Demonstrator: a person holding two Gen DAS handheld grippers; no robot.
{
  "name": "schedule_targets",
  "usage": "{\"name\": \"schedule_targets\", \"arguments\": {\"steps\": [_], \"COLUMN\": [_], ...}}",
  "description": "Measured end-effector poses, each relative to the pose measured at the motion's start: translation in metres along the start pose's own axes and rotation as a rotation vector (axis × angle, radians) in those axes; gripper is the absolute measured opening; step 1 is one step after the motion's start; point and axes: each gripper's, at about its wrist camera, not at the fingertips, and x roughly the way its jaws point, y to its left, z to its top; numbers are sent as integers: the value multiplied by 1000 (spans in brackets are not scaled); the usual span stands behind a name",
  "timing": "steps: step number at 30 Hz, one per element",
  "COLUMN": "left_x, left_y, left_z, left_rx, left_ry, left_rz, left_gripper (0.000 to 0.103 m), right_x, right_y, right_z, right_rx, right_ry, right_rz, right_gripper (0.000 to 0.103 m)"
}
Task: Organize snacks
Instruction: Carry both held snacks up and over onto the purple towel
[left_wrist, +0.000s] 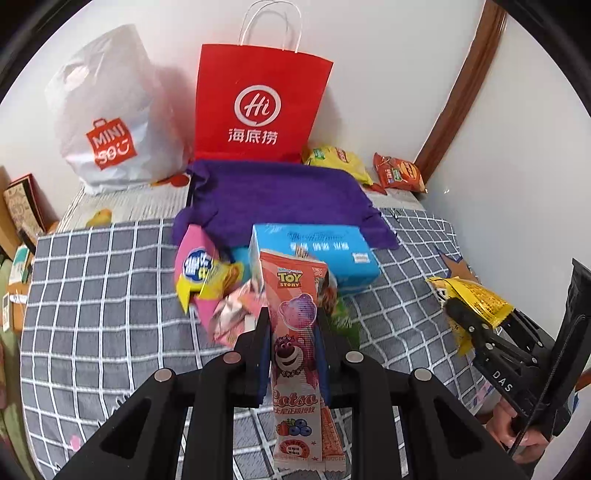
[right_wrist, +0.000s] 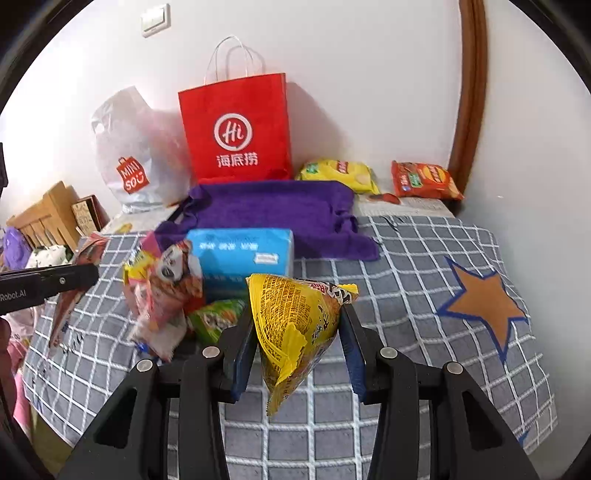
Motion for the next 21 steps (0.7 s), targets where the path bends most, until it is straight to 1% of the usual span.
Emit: {"name": "schedule_targets", "arguments": {"steps": [9, 13, 21], "left_x": [6, 6, 9], "left_y": [0, 1, 7], "left_z": [36, 51, 71], "left_rx": [3, 9, 3], "left_ry": [-3, -11, -13], "left_rz": [-25, -25, -32], "left_gripper": [20, 20, 20], "right_x": [14, 21, 37], "right_y": [13, 19, 24], "right_z": [31, 46, 74], "right_rx": [-48, -60, -40], "right_ry": [-13, -9, 0], "right_rz": [-3, -11, 4], "right_gripper": [43, 43, 43]}}
